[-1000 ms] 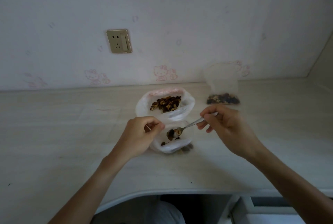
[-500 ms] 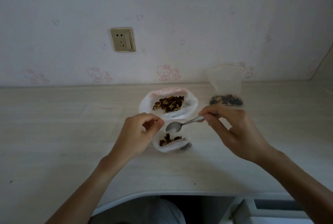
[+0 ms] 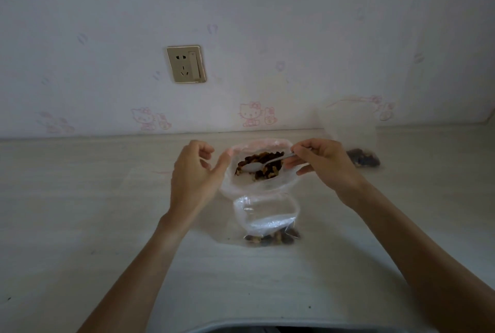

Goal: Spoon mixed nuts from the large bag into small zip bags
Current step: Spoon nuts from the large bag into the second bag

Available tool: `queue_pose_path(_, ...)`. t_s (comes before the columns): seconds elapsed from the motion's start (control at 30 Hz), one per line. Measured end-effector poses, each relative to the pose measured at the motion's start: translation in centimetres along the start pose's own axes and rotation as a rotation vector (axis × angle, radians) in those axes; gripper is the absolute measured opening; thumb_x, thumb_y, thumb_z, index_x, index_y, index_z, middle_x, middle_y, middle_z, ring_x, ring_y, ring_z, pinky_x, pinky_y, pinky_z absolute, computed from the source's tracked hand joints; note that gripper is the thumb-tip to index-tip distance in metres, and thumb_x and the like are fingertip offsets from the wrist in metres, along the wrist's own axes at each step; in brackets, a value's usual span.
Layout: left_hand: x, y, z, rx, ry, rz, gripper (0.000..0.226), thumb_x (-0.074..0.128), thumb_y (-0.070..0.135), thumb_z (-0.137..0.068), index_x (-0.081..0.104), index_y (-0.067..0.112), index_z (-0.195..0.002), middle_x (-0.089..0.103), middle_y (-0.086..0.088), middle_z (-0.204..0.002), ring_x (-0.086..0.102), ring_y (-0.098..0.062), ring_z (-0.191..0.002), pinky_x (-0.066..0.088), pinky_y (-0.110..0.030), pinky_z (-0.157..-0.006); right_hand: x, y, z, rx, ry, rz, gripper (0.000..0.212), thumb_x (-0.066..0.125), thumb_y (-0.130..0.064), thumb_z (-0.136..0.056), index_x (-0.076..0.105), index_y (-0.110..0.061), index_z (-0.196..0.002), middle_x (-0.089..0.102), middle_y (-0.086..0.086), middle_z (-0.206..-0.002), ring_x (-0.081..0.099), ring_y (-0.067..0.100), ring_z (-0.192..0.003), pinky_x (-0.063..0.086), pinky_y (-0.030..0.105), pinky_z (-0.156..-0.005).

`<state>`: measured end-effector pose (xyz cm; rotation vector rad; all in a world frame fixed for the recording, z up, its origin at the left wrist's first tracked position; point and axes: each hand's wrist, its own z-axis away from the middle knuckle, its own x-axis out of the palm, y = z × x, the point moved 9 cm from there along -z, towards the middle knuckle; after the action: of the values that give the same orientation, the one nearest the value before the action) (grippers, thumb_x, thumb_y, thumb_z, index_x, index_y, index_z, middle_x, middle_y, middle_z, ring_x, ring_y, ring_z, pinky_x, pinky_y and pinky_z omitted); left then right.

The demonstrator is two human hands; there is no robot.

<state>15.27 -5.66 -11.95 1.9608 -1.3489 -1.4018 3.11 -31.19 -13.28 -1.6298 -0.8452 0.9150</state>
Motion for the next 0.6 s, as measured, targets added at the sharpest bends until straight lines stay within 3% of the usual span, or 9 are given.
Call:
queue_pose_path(0.1, 2.7, -0.4, -1.0, -0.028, -0.164, -0.123, 0.067, 0.060, 0.081, -0.074, 0.059, 0.031, -0.119, 0.057, 0.015, -0.113, 0.061, -0.003, -0.092, 0.053, -0.031, -0.079, 0.7, 1.4, 0.2, -0.002, 0.001, -0.016, 0.016, 0.061, -0.017, -0.102, 0.076, -0.014, -0.096, 0.081, 0.002, -0.086, 0.078, 0.018, -0.085, 0.062, 0.024, -0.071)
queue_pose_path(0.27, 4.5, 0.4, -1.0, 0.118, -0.165, -0.243, 0.027, 0.057, 0.052, -0.099, 0.066, 0.027, -0.093, 0.064, 0.005, -0.087, 0.061, -0.014, -0.076, 0.037, -0.026, -0.058, 2.3, 1.6, 0.4, -0.062, -0.001, 0.086, 0.014, 0.065, -0.020, -0.100, 0.077, -0.023, -0.093, 0.080, -0.007, -0.082, 0.076, 0.010, -0.080, 0.058, 0.018, -0.071)
queue_pose_path(0.4, 3.9, 0.5, -0.6, 0.136, -0.111, -0.110, 0.018, 0.062, 0.029, -0.100, 0.074, 0.023, -0.114, 0.071, 0.006, -0.096, 0.066, -0.015, -0.084, 0.053, -0.036, -0.070, 3.1, 1.7, 0.5, -0.085, 0.075, 0.136, 0.014, 0.066, -0.021, -0.100, 0.076, -0.026, -0.091, 0.079, -0.011, -0.079, 0.075, 0.005, -0.077, 0.054, 0.014, -0.066)
queue_pose_path(0.6, 4.1, 1.2, -0.4, 0.158, -0.081, 0.044, 0.016, 0.066, 0.021, -0.098, 0.075, 0.025, -0.110, 0.072, 0.006, -0.094, 0.066, -0.011, -0.084, 0.053, -0.033, -0.073, 3.1, 1.4, 0.9, -0.116, 0.143, 0.101, 0.019, 0.067, -0.017, -0.098, 0.075, -0.030, -0.088, 0.078, -0.012, -0.078, 0.073, 0.002, -0.073, 0.050, 0.009, -0.063)
